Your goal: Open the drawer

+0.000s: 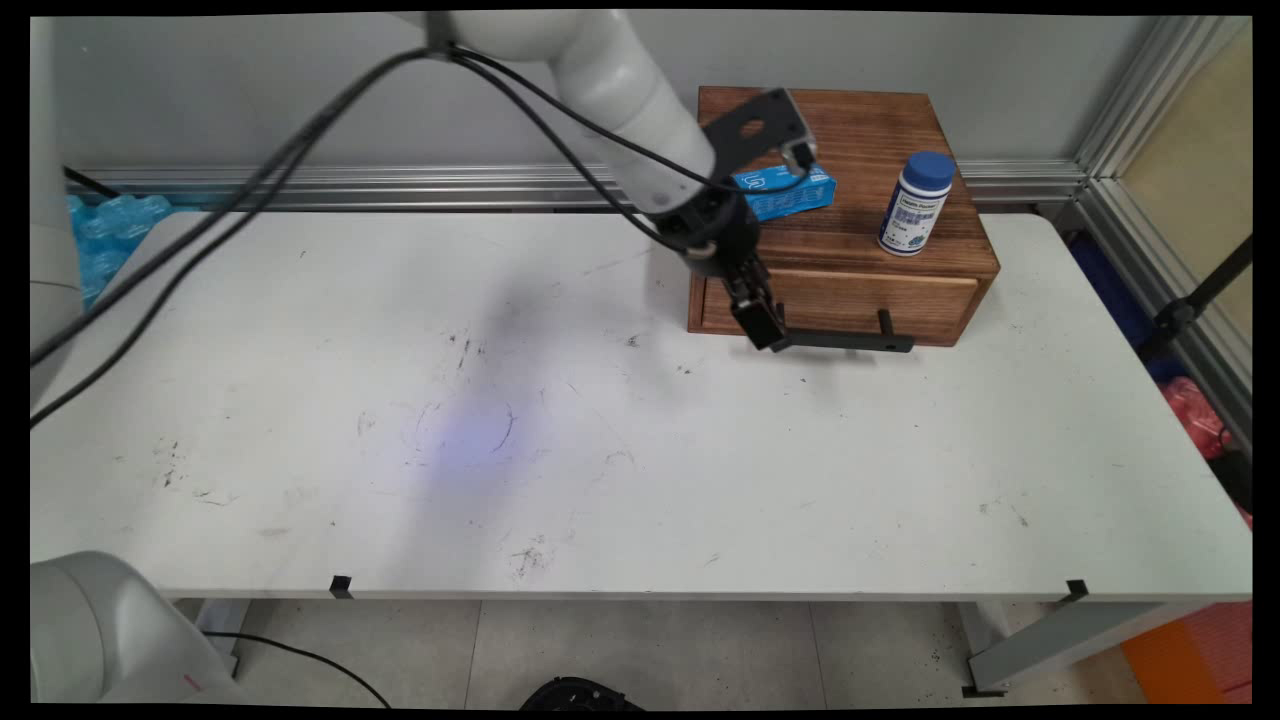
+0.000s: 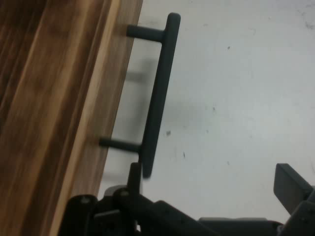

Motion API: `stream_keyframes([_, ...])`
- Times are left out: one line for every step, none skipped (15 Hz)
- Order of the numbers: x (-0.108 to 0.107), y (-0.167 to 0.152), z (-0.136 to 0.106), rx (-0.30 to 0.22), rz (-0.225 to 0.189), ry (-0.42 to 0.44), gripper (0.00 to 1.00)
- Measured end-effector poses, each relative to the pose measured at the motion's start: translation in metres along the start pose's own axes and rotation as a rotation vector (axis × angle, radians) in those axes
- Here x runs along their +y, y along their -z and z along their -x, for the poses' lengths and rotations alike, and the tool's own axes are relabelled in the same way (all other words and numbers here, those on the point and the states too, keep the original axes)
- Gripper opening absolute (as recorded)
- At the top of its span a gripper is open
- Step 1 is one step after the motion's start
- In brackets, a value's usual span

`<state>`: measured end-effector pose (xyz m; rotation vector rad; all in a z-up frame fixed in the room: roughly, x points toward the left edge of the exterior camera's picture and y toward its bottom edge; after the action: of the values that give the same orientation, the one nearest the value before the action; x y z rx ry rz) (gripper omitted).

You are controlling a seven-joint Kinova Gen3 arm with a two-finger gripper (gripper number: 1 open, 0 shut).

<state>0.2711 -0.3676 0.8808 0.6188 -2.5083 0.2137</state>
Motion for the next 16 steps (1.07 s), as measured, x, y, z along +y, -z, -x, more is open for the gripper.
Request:
stream_keyframes([0.001, -0.009, -0.006, -0.006, -0.001, -0.013, 1.00])
stream_keyframes([0.002, -0.015, -0.010, -0.011, -0.002, -0.021, 1.00])
stream_keyframes([0.002, -0.022, -0.014, -0.015, -0.003, -0.028, 1.00])
stream_keyframes([0.003, -0.029, -0.019, -0.020, -0.005, -0.035, 1.00])
stream_keyframes([0.004, -0.038, -0.024, -0.026, -0.008, -0.043, 1.00])
stream_keyframes([0.005, -0.045, -0.029, -0.030, -0.010, -0.048, 1.00])
stream_keyframes([0.006, -0.053, -0.034, -0.036, -0.012, -0.054, 1.00])
stream_keyframes([0.006, -0.058, -0.037, -0.040, -0.014, -0.057, 1.00])
stream_keyframes([0.006, -0.064, -0.041, -0.045, -0.016, -0.062, 1.00])
stream_keyframes([0.006, -0.070, -0.045, -0.051, -0.018, -0.067, 1.00])
stream_keyframes([0.006, -0.075, -0.047, -0.057, -0.019, -0.073, 1.00])
stream_keyframes([0.006, -0.080, -0.049, -0.063, -0.021, -0.078, 1.00])
stream_keyframes([0.006, -0.086, -0.052, -0.069, -0.022, -0.085, 1.00])
stream_keyframes([0.006, -0.093, -0.055, -0.079, -0.023, -0.092, 1.00])
stream_keyframes([0.006, -0.097, -0.057, -0.085, -0.023, -0.098, 1.00])
stream_keyframes([0.006, -0.103, -0.059, -0.093, -0.023, -0.106, 1.00])
